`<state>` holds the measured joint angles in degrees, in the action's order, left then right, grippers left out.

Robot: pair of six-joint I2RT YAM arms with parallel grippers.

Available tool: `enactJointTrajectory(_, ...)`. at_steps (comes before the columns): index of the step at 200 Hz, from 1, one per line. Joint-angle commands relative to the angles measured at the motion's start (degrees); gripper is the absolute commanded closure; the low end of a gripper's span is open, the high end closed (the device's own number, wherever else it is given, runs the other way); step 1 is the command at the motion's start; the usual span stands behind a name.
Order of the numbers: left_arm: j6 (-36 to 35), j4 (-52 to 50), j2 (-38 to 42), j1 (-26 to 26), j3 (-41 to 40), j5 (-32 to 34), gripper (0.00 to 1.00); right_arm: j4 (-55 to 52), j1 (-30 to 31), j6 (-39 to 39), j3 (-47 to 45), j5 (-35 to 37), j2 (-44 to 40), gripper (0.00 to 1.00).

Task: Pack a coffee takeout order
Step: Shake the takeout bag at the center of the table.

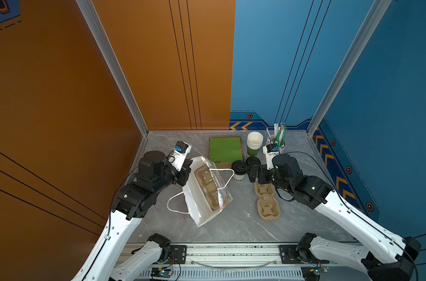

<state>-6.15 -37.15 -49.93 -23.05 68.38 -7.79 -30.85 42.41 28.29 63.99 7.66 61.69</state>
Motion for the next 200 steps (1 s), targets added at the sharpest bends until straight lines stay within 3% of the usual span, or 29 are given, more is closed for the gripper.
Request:
enactJointTrajectory(1,5.26,1.06,0.00,-0.05,-0.79,0.14,1.00,0.07,0.04,-1.40,0.64,0.32,0.87,0.00)
enactJointTrajectory(68,17.73,-3.32,-2.79,1.63,-0.26,-1.26,1.00,-2.85,-0.83,-3.31,3.73,2.09,3.68,0.00)
enactJointTrajectory(110,22.02,-7.77,-3.63,5.47,1.94,1.59,1.00,-3.90,-1.81,-4.02,5.48,1.94,4.62,0.00)
enactJointTrajectory(143,22.65,-12.77,-6.20,10.88,4.04,3.21,1.00,-4.37,-1.81,-4.82,6.61,1.62,5.01,0.00)
enactJointTrajectory(200,22.00,-15.45,-9.82,22.64,3.15,-5.38,1.00,-5.18,-3.92,-5.29,7.86,0.62,6.06,0.00)
